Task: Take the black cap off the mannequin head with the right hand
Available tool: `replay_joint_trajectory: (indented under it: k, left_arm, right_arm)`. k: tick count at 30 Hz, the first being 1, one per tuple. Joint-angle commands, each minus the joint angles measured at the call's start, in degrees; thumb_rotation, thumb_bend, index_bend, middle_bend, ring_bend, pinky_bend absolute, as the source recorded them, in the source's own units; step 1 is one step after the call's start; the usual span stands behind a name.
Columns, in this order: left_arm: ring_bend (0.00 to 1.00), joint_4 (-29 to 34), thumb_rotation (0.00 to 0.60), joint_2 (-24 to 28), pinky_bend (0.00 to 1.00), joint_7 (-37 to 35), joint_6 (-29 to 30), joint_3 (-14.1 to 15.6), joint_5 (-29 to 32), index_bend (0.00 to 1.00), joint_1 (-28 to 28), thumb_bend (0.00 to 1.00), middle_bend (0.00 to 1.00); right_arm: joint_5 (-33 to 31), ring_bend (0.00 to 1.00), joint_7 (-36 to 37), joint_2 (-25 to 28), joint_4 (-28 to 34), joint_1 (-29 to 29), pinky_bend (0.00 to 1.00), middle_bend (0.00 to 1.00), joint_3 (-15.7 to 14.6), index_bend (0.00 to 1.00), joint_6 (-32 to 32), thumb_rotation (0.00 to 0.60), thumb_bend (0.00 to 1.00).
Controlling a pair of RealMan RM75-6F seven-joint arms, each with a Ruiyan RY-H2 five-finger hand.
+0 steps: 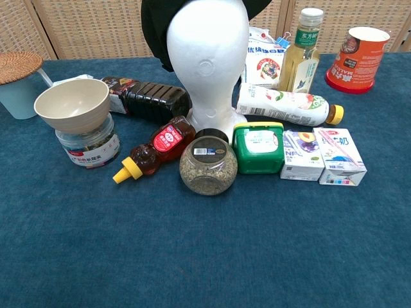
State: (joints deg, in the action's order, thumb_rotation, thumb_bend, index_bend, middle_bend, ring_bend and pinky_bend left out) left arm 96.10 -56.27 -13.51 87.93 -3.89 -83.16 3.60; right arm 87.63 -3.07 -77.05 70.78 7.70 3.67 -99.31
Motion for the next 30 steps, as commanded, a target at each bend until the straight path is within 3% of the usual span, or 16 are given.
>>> replay_joint_trajectory:
  k: [1,12,21,30]
  left_arm:
    - [0.00,0.01,0.600,-0.21,0.05,0.55,0.45,-0.10,-0.11,0.00,-0.26,0.05,0.00]
    - [0.00,3.14,0.600,1.85,0.05,1.86,0.59,0.66,-3.14,0.00,-0.21,0.05,0.00]
    - [0.00,14.97,0.600,13.23,0.05,5.83,-3.00,-1.83,-4.47,0.00,3.75,0.05,0.00]
    - [0.00,19.03,0.600,22.43,0.05,1.70,-9.51,-4.74,-0.18,0.00,7.97,0.05,0.00]
  right_arm:
    - [0.42,0.05,-0.09,0.16,-0.11,-0.14,0.18,0.06,0.11,0.15,0.02,0.600,0.00]
    - [3.99,0.05,1.12,1.87,0.00,3.54,0.18,0.05,1.18,0.13,3.75,0.600,0.00]
    - [5.52,0.06,-1.84,9.30,7.98,14.75,0.19,0.06,7.03,0.11,14.64,0.600,0.00]
    - [3.26,0.06,-7.03,12.14,14.04,23.02,0.19,0.06,12.33,0.10,22.88,0.600,0.00]
